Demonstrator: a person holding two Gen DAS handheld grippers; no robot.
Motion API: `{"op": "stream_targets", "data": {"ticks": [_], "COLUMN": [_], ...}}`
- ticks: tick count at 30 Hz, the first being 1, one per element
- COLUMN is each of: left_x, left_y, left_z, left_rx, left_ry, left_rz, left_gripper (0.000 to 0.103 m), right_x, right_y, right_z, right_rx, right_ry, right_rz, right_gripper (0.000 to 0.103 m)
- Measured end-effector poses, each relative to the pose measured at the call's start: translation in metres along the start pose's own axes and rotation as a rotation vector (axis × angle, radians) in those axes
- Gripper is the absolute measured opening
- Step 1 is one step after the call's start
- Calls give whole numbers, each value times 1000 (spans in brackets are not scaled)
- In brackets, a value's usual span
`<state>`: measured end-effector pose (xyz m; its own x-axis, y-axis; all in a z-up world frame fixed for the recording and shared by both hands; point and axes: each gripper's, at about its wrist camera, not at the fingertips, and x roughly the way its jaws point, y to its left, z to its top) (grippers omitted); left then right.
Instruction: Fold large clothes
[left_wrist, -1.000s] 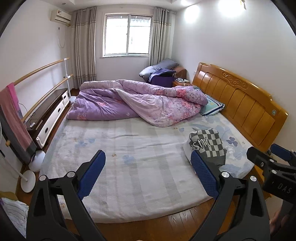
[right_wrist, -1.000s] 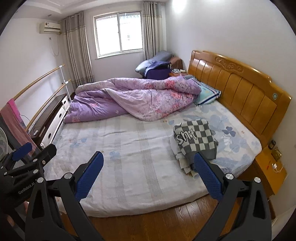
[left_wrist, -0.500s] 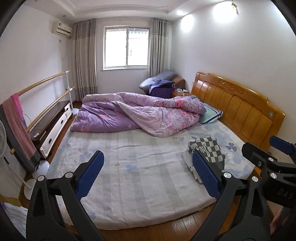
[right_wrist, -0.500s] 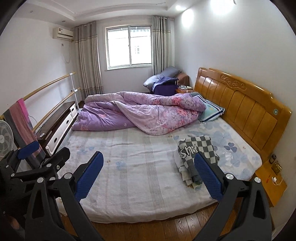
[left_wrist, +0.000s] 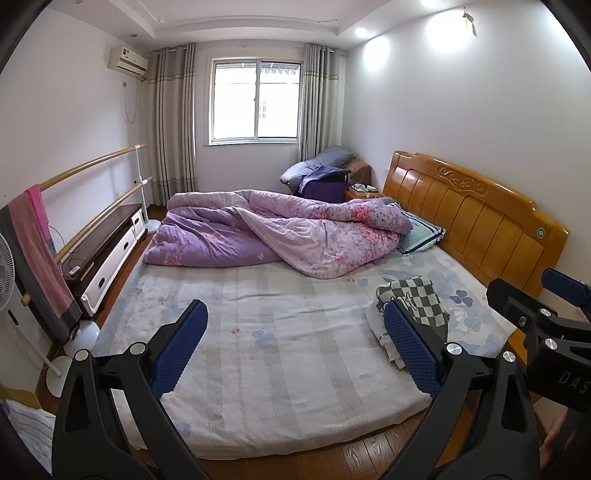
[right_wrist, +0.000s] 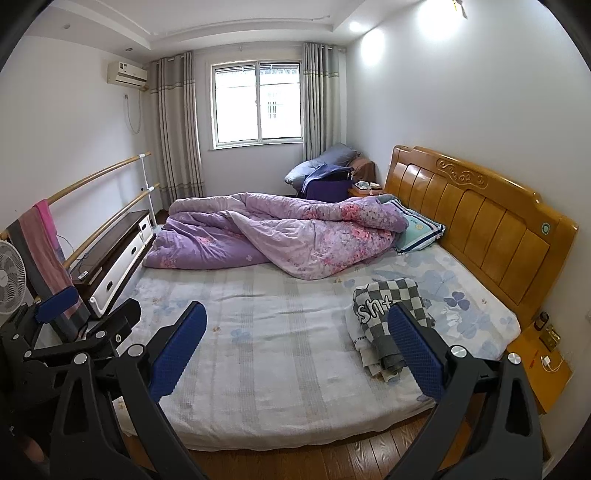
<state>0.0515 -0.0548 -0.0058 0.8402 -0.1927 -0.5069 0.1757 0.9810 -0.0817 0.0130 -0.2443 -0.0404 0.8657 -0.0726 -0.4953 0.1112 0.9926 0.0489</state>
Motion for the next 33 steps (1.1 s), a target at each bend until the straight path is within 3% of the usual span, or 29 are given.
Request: {"op": "stream_targets", "data": {"ticks": [33], "left_x": [6], "left_y": [-1], "left_z": [-5], "left_rx": [-3], "left_ry": [-14], "left_rz": [30], "left_gripper": [97], "right_x": [10], "right_y": [-4], "right_z": [0], "right_rx": [-2], "right_ry": [14], "right_rz": [9], "right_gripper": [95]}}
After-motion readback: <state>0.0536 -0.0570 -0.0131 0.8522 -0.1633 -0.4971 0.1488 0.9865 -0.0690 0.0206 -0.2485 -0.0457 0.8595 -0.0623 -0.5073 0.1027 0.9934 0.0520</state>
